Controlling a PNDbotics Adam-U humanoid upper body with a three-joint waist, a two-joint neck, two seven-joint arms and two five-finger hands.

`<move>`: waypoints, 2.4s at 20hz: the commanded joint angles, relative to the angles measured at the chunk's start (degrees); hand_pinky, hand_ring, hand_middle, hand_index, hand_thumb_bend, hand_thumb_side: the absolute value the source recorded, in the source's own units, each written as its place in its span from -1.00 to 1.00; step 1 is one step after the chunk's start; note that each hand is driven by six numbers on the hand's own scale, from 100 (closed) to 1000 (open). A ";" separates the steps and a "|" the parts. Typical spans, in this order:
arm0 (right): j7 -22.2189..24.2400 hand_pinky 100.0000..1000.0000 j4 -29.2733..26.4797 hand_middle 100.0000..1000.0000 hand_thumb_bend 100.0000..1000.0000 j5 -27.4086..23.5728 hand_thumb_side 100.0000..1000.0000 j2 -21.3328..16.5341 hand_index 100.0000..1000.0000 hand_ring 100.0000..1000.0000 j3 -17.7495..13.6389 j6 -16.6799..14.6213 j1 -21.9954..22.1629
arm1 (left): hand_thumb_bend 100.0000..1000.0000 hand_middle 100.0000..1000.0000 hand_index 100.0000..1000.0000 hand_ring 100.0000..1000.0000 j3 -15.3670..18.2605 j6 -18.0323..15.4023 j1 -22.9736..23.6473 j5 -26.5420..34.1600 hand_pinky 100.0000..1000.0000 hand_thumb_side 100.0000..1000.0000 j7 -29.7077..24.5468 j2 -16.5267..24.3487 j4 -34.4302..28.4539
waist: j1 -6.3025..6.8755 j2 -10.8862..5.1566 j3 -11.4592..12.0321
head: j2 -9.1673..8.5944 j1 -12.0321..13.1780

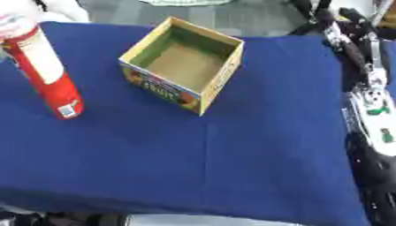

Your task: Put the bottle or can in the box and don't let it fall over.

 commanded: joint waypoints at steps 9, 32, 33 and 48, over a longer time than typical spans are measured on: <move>-0.03 0.44 -1.05 1.00 0.26 -0.35 -0.25 -1.62 0.57 0.90 -0.47 -0.13 -0.88 | 0.14 0.41 0.64 0.85 1.71 -1.32 1.40 -1.10 1.00 0.10 1.27 2.83 -0.82 | 0.16 -0.17 0.27 | 0.31 0.14; 0.20 0.45 -0.86 1.00 0.26 -0.55 -0.26 -1.63 0.57 0.90 -0.48 -0.06 -0.84 | 0.44 0.46 0.68 0.96 3.22 3.45 1.58 -6.91 1.00 -0.66 -0.21 5.88 7.48 | 0.03 -0.03 0.38 | 0.31 0.24; 0.21 0.45 -0.85 1.00 0.26 -0.56 -0.26 -1.62 0.57 0.90 -0.47 -0.06 -0.85 | 0.45 0.46 0.68 0.96 3.26 3.52 1.43 -6.95 1.00 -0.65 -0.62 5.98 8.15 | 0.02 -0.03 0.37 | 0.31 0.27; 0.66 0.45 -0.71 1.00 0.27 -0.76 -0.28 -1.34 0.57 0.90 -0.20 -0.05 -0.92 | 0.57 0.48 0.70 0.96 1.48 2.02 -2.82 -9.16 1.00 -0.53 -3.93 9.39 16.67 | -0.26 0.01 0.36 | 0.31 1.00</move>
